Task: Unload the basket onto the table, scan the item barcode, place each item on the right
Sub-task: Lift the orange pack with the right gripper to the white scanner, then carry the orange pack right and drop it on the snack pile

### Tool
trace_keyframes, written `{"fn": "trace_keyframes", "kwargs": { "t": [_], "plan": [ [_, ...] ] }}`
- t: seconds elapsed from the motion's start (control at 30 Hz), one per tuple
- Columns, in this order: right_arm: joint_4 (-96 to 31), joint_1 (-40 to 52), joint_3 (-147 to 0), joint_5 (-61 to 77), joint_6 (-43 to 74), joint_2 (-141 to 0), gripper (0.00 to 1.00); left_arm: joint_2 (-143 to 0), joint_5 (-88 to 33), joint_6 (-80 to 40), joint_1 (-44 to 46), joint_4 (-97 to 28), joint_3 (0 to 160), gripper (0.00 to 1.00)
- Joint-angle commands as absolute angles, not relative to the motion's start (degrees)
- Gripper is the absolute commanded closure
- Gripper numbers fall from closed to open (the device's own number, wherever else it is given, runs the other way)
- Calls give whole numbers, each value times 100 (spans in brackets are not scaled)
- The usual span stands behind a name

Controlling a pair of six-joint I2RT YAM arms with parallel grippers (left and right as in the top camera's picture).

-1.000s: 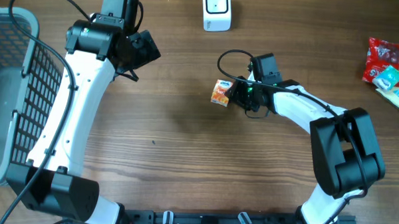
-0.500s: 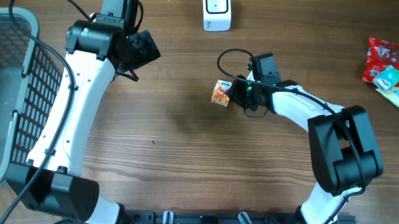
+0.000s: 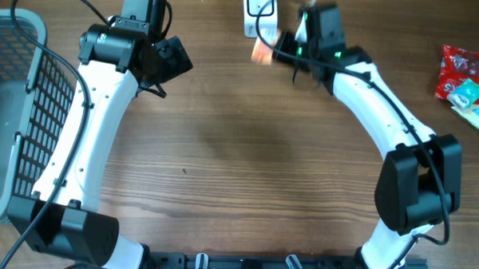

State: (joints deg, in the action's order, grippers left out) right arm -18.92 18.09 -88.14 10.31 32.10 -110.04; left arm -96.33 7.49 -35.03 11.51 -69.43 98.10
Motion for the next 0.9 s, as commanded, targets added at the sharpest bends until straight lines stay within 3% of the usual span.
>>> {"fn": "trace_keyframes", "kwargs": {
  "t": [0.0,0.2,0.3,0.47,0.7,0.87],
  "plan": [
    [-1074,1988,-9032,-972,1594,-10967,96,-9655,803,-3559,1140,-6943,9848,0],
    [1787,2178,-9030,-1365,-1203,-11675,96,-9655,803,-3559,1140,-6943,9848,0],
    [2869,2228,-9030,-1347,-3708,-12287,95,-9655,803,-3559,1140,-6943,9848,0],
    [3236,2265,-9030,-1380,-7286,-13004,96,-9655,803,-3559,1140,-6943,9848,0],
    [3444,2265,-9032,-1138,-7203,-13128,96,-9655,803,-3559,1140,-6941,9848,0],
    [3586,2178,-9032,-2180,-7054,-13128,96,-9655,803,-3559,1138,-6943,9848,0]
  ]
}}
